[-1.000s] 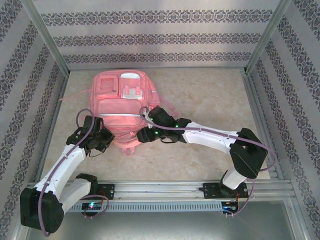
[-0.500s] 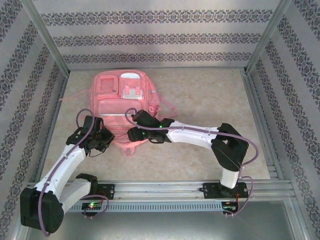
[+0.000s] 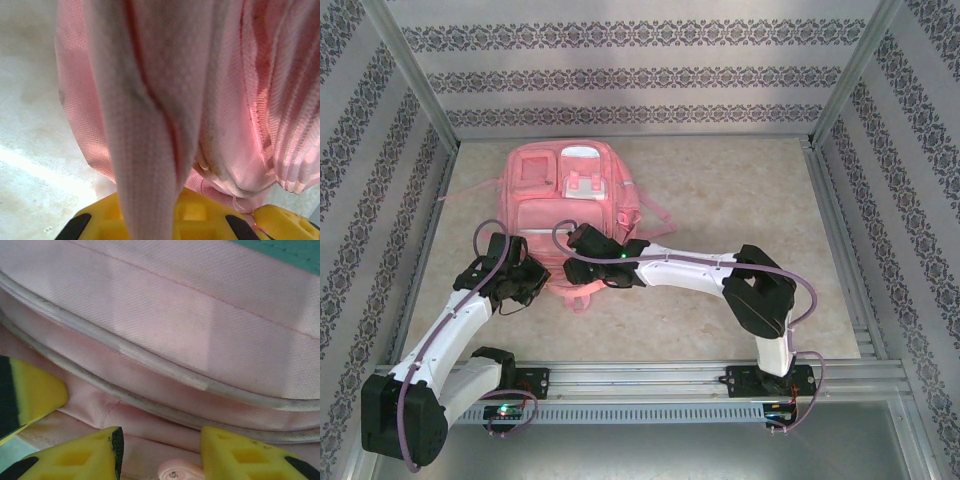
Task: Pack the student bag
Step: Zip the student bag at the center of the table.
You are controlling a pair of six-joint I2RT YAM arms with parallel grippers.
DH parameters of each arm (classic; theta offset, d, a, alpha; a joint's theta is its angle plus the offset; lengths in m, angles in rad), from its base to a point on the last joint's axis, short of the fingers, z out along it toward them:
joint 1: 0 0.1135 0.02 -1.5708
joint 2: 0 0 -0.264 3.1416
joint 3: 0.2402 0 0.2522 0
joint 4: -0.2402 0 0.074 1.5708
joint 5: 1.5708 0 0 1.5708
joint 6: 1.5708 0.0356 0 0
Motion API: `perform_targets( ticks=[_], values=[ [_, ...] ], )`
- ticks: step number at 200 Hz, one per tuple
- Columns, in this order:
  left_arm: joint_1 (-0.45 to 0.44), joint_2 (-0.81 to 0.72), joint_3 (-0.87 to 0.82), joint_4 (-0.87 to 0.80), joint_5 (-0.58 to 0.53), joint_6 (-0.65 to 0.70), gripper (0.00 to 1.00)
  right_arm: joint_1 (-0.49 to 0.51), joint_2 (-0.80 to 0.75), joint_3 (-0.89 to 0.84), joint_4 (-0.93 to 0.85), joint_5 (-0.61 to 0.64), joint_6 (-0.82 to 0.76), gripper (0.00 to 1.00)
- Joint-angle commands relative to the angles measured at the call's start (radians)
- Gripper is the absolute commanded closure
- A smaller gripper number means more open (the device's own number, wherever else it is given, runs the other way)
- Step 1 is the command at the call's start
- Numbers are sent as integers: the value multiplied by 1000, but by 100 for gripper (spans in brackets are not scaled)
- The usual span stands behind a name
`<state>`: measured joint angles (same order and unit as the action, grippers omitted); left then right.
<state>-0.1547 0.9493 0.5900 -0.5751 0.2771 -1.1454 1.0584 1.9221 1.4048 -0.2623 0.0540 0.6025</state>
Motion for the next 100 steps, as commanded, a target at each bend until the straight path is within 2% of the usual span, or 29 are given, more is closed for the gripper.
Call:
perform_targets(
  ticks=[1, 22, 40, 76, 100],
  values=[
    [9, -4, -1, 43, 37, -7, 100, 11, 14, 3, -21, 61, -7, 60],
    [9, -3, -4, 47, 38, -10, 100, 11, 2, -26, -12, 85, -24, 77],
    [11, -2, -5, 47, 34, -9, 100, 10, -9, -44, -7, 95, -36, 86],
    [13, -3, -5, 44, 27, -4, 100, 5, -64, -114, 12, 130, -43, 88],
    [13, -3, 0, 37, 23, -2, 100, -6, -104, -168, 37, 102, -38, 89]
  ],
)
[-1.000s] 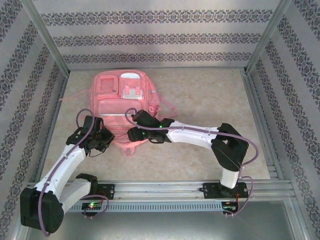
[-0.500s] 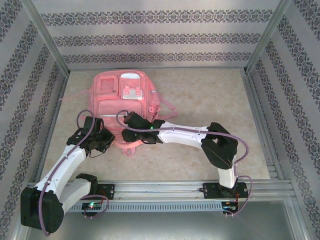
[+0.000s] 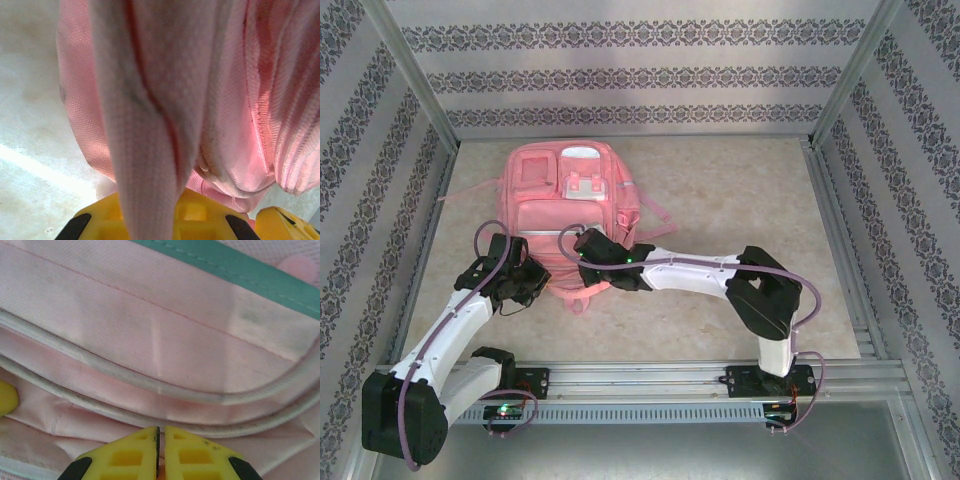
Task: Pack the student bag
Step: Zip the student bag at the center of the table.
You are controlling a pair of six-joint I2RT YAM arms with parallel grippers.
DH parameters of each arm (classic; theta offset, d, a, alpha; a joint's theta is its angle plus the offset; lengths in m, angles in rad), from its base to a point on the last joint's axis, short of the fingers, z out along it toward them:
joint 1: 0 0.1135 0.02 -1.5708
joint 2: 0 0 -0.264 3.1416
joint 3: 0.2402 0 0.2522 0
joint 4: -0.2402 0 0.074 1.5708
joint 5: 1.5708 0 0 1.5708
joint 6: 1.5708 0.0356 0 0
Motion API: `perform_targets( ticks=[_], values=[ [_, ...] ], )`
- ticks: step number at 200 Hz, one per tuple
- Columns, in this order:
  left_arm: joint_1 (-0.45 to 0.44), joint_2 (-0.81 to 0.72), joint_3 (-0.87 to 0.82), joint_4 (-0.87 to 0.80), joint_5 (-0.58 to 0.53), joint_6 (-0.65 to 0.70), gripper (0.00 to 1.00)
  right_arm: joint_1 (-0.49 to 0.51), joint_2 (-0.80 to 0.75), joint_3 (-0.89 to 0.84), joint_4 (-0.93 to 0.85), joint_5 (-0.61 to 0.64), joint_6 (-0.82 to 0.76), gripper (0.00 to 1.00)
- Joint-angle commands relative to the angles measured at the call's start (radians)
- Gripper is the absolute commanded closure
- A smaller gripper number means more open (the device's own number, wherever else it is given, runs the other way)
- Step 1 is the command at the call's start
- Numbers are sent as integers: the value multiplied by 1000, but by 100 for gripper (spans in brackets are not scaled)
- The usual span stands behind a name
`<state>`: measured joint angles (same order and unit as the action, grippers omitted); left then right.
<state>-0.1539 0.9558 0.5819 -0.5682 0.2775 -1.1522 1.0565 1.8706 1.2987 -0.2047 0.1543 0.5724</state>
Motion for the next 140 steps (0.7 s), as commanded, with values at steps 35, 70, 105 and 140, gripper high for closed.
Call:
perform_targets(
  ticks=[35, 70, 105, 140],
  values=[
    [11, -4, 14, 30, 22, 6, 100, -17, -77, -139, 85, -140, 34, 87],
    [11, -2, 17, 30, 23, 6, 100, -18, -59, -147, 112, -196, 73, 83],
    [12, -5, 21, 21, 22, 8, 100, -42, -62, -176, 121, -231, 115, 83],
    [12, -5, 20, 21, 23, 9, 100, -51, -47, -183, 107, -257, 124, 80]
  ],
)
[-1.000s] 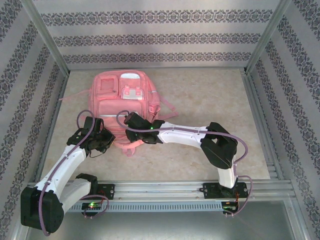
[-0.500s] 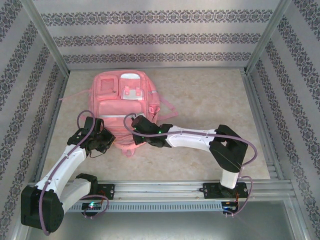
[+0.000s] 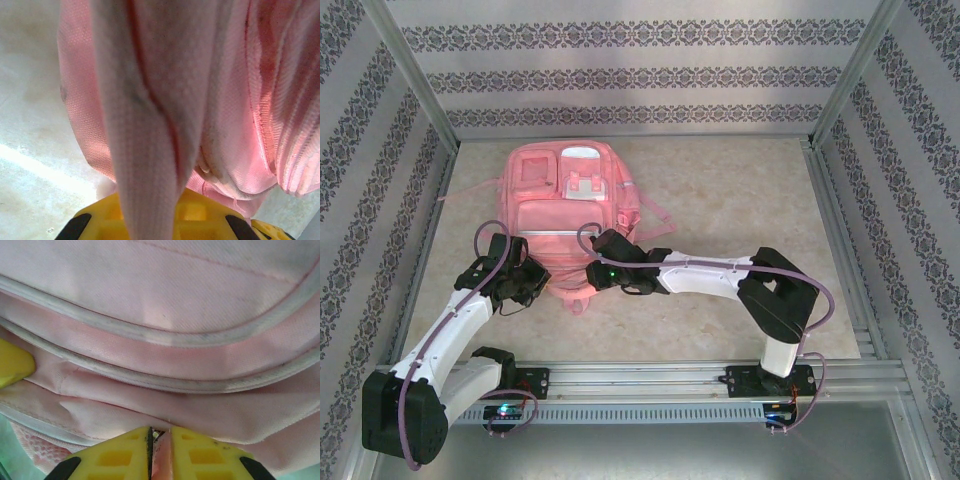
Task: Pack the student bag
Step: Zip the student bag at the center of the table.
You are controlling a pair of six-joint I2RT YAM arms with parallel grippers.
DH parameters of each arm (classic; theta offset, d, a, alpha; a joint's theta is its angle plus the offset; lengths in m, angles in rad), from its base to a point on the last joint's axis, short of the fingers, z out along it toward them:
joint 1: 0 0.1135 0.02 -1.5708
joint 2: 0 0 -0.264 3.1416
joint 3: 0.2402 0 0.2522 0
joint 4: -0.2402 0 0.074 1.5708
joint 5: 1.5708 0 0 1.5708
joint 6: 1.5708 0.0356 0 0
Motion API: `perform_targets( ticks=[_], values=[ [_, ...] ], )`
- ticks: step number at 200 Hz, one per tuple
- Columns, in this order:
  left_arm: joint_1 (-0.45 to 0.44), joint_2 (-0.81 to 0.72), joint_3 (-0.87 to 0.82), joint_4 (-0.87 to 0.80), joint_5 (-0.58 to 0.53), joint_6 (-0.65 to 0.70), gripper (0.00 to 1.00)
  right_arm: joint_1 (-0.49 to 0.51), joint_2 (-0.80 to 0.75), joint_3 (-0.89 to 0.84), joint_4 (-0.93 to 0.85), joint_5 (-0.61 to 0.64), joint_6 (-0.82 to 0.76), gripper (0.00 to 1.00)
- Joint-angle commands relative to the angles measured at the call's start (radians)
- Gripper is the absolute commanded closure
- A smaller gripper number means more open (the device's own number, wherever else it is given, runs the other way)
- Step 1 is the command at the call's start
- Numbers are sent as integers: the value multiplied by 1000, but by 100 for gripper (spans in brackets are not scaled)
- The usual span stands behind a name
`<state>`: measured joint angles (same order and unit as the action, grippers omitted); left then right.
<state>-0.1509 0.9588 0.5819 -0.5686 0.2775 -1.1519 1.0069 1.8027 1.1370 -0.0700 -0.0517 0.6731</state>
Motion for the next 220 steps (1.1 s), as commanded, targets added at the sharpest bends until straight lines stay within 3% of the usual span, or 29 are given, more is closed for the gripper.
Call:
perform_targets(
  ticks=[1, 66, 94, 220],
  values=[
    [9, -8, 21, 22, 23, 10, 100, -2, 21, -22, -27, -52, 23, 80],
    [11, -4, 25, 24, 24, 11, 100, -20, 73, 1, -19, -99, 22, 81],
    [10, -7, 24, 20, 21, 15, 100, -47, 78, -5, -11, -79, 28, 100],
    [115, -33, 46, -69, 24, 73, 100, -79, -111, -258, 43, 123, -72, 100]
  ],
)
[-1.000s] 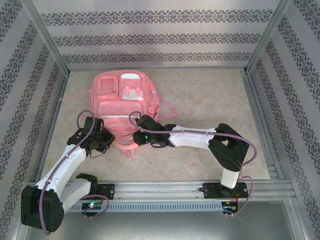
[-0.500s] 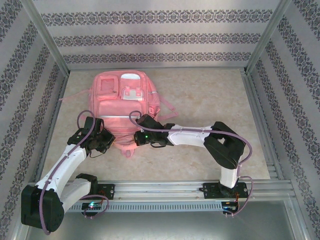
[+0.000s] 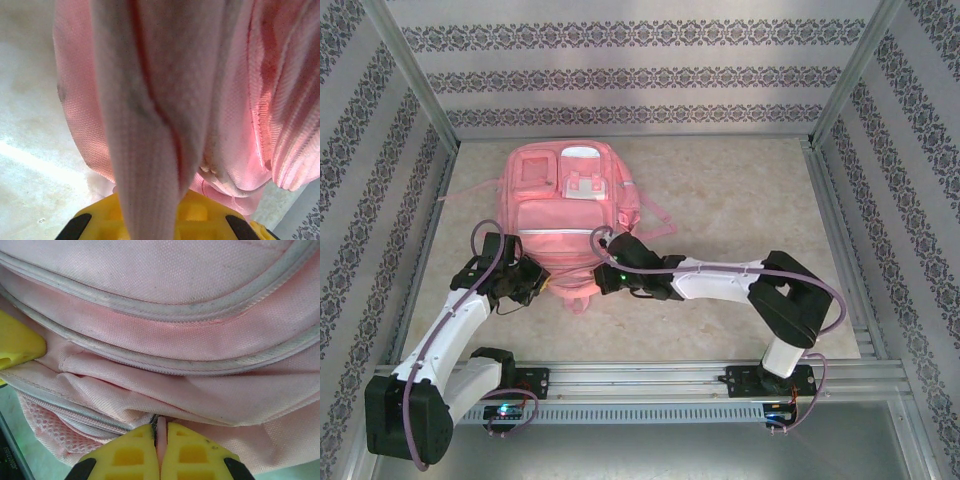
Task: Pack the student bag
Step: Zip the student bag at the center of the table.
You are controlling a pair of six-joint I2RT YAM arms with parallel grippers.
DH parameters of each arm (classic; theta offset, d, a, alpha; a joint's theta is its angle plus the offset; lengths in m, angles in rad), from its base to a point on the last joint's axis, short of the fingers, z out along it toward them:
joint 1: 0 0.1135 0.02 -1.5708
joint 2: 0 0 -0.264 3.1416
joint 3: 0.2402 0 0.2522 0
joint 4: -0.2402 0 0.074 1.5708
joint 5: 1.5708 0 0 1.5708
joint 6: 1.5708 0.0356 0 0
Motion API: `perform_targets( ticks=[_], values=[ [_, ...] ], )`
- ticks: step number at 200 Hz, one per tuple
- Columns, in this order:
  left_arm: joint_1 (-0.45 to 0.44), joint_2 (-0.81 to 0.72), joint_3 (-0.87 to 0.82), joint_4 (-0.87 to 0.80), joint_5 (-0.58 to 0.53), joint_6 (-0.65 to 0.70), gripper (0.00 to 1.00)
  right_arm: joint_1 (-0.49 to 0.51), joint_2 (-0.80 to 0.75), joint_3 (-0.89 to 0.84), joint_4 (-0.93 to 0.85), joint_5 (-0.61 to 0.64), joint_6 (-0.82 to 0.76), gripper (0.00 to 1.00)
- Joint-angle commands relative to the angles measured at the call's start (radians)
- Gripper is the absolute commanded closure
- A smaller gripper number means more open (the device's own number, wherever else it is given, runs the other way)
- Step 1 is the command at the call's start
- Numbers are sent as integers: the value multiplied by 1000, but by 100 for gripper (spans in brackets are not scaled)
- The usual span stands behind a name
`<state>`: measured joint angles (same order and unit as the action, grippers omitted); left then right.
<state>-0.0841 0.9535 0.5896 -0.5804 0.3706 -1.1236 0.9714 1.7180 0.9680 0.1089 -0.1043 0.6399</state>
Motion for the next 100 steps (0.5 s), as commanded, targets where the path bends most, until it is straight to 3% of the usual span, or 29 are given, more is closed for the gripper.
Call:
perform_targets(
  ticks=[1, 66, 100],
  values=[
    [48, -28, 38, -58, -69, 46, 100, -44, -28, -91, -135, 179, -40, 100],
    [67, -38, 28, -85, -63, 79, 100, -92, -130, -268, 172, 163, -14, 100],
    [69, -42, 30, -99, -63, 93, 100, -136, -117, -353, 390, 49, -81, 100]
  ],
)
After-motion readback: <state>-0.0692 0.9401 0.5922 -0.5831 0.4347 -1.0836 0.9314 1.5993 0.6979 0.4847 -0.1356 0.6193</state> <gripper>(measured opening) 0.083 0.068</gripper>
